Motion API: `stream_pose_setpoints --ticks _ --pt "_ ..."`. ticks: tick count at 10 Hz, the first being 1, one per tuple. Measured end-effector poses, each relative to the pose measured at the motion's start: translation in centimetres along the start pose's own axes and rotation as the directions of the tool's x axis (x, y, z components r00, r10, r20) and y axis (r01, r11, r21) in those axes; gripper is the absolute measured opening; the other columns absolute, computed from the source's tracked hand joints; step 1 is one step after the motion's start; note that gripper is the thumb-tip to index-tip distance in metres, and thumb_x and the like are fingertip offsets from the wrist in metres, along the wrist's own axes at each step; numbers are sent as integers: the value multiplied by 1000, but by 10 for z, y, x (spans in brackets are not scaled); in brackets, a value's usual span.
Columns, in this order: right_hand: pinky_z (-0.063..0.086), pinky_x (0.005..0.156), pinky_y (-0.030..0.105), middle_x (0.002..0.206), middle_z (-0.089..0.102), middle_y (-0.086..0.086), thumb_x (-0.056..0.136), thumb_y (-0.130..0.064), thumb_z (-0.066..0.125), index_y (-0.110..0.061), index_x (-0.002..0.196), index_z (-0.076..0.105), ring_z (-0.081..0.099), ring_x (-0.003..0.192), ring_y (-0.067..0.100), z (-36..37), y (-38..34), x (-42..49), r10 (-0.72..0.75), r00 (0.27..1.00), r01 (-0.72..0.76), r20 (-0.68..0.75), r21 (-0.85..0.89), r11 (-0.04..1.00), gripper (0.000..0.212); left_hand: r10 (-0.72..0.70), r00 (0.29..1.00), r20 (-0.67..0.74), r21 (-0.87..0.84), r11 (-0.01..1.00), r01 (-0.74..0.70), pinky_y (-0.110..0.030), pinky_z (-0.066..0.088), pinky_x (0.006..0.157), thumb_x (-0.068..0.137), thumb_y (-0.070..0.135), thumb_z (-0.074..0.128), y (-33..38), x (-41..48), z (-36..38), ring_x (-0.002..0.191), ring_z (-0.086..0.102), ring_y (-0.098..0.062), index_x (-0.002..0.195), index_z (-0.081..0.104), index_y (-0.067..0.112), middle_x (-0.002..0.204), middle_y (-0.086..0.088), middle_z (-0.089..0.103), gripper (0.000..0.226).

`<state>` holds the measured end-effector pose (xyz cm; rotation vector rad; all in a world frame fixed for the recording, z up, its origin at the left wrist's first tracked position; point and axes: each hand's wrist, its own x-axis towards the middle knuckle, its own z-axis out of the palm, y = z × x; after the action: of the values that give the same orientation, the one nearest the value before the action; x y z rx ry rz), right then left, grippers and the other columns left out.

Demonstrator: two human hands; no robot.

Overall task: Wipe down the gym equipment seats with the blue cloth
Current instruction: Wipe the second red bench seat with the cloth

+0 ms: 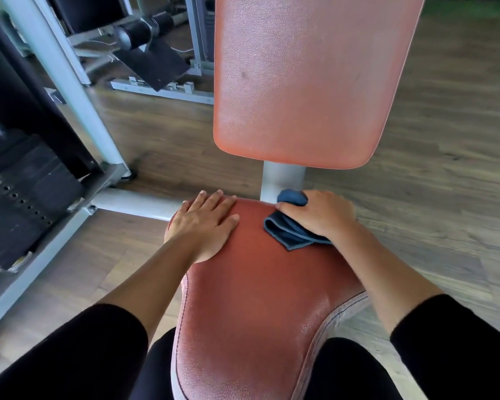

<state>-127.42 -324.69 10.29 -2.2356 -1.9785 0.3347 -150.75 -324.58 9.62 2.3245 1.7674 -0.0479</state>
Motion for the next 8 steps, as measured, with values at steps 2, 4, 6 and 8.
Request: stream_pose_setpoints --ticks 2,4,6,8 --pt "48 73 34 88 66 -8 69 -82 39 -36 87 63 59 85 23 -3 50 -20 126 990 -122 -64 59 991 55 -5 1000 5 -5 1000 5 -38 1 119 97 55 18 1 0 0 147 -2 -13 148 9 45 159 14 3 53" --pt "42 76 33 103 65 -5 67 -93 22 -38 96 64 59 103 25 -5 0 -3 14 999 -12 32 -62 998 76 -3 1000 -6 -7 1000 3 -40 2 119 96 55 19 2 1 1 147 -2 -14 148 10 46 159 13 4 53" --pt "40 70 31 85 61 -4 81 -76 34 -28 85 65 60 94 25 7 -21 -1 17 997 -14 -70 45 999 57 -5 1000 7 -21 1000 5 -40 1 119 97 54 19 1 0 0 147 -3 -14 147 10 46 159 13 4 52" --pt "34 62 30 82 60 -7 81 -73 40 -30 86 64 49 77 20 -3 24 -23 89 985 -90 -145 -6 996 50 -3 1000 5 -36 999 3 -40 1 119 97 55 19 1 0 -1 147 -2 -14 147 11 47 159 13 5 52"
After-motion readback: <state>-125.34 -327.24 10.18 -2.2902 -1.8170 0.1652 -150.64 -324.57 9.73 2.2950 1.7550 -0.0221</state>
